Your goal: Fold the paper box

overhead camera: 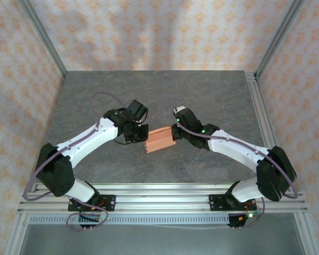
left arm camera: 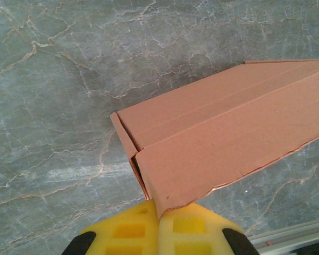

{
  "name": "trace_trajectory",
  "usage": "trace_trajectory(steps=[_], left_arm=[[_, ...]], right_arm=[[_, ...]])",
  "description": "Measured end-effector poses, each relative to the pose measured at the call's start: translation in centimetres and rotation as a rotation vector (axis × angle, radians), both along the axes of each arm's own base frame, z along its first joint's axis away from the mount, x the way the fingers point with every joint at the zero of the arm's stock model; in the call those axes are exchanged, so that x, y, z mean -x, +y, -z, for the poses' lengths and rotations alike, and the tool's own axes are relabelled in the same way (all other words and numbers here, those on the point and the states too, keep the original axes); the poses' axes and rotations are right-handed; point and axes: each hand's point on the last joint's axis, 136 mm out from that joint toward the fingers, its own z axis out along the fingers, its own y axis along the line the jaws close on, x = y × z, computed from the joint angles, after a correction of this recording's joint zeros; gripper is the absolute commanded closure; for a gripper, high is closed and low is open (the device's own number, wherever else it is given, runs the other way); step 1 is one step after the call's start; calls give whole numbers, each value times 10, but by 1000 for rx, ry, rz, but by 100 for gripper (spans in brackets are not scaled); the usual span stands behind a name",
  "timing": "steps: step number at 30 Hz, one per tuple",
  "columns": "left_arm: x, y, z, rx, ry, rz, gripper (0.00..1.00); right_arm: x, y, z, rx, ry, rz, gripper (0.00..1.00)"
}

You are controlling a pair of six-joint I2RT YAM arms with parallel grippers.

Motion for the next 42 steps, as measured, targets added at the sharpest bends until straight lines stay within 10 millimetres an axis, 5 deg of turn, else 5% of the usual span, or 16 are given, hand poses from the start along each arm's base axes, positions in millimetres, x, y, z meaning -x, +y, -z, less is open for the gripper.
trace_trajectory(steps=[25,29,33,42], left_arm=[[-4,-2,14,24,-17,-4,100],[-2,-4,13,34,-13,3,66],[-1,-11,7,68,-24,35,44],[-9,-17,-25,131,-147,53,41]], right_arm=[[-4,-1,19,-100,-176,16,100],[-5,-1,18,-103,-203,14,100],[-2,1,19,-100,-211,-3,100],[-2,0,20,-94,-221,-1,100]])
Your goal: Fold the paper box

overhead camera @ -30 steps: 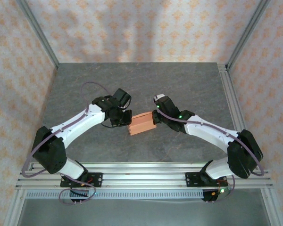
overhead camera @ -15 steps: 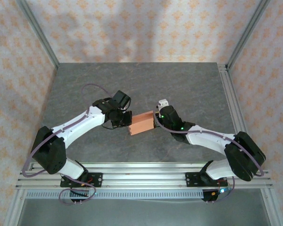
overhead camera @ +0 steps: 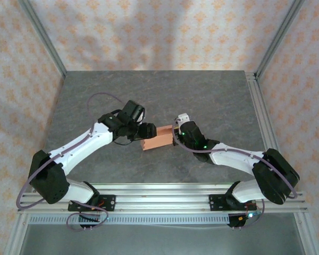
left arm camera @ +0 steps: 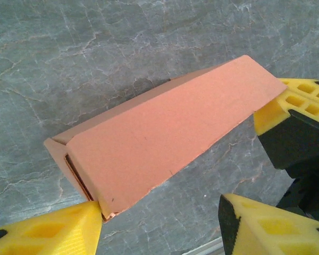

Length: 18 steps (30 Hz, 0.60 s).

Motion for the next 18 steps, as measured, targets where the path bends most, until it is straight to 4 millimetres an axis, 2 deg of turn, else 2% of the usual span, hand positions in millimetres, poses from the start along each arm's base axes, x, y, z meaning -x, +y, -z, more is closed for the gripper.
trace_trajectory(steps=[3,6,8,14,18], left_arm=[[-1,1,1,-5,-1,-4,43],[-1,2,1,-10,-2,-9,55],[-3,4,2,-23,-10,-18,59],[7,16,9,-45,-11,-32,54],[14,22,6,-38,-35,-31,45]], right_arm=[[0,0,0,0,0,0,100],[0,0,0,1,-1,2,100],[-1,-1,0,3,-3,7,100],[0,1,0,5,-5,-7,100],[0,3,0,3,-7,-13,100]])
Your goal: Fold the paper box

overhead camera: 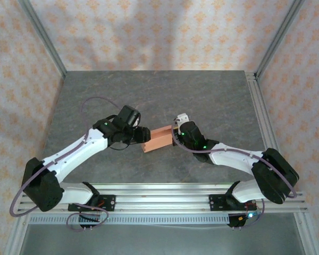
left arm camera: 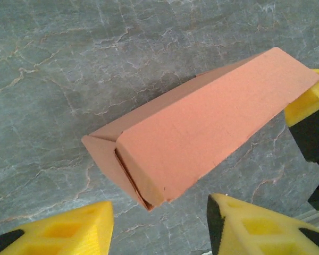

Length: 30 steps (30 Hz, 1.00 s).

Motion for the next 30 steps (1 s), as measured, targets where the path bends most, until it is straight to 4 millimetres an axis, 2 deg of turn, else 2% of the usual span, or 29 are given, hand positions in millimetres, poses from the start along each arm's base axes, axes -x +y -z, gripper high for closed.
trace_trajectory(steps=[6,11,20,26,30], left_arm=[[-6,9,-5,23,-21,-65,44],[-20,8,3,54,5,-118,45],[-20,0,26,56,89,-115,60],[-18,2,31,52,103,-120,63],[-19,2,33,53,102,-120,64]], right_arm=[[0,0,0,2,-1,-2,100],[1,1,0,1,0,-8,100],[2,3,0,0,0,-17,100],[2,3,0,4,4,-17,100],[2,3,0,5,7,-16,82]])
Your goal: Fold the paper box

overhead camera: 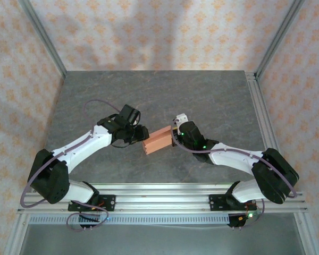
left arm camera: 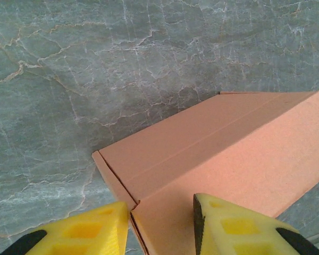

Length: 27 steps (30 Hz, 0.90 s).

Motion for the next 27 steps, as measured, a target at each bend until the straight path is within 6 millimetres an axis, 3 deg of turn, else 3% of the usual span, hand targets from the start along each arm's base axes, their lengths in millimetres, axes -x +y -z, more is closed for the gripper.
trace_trajectory(steps=[9,16,22,27], left_arm=[[-1,-1,1,6,-5,1,65],[-1,-1,1,6,-5,1,65],[-2,-3,3,9,-4,4,65],[-3,-4,4,17,-8,6,65]], right_arm=[[6,-8,-5,14,11,4,45],[11,-8,-35,-40,-47,-12,19],[-1,-5,-43,-95,-1,54,21],[-14,-5,-32,-118,56,119,34]])
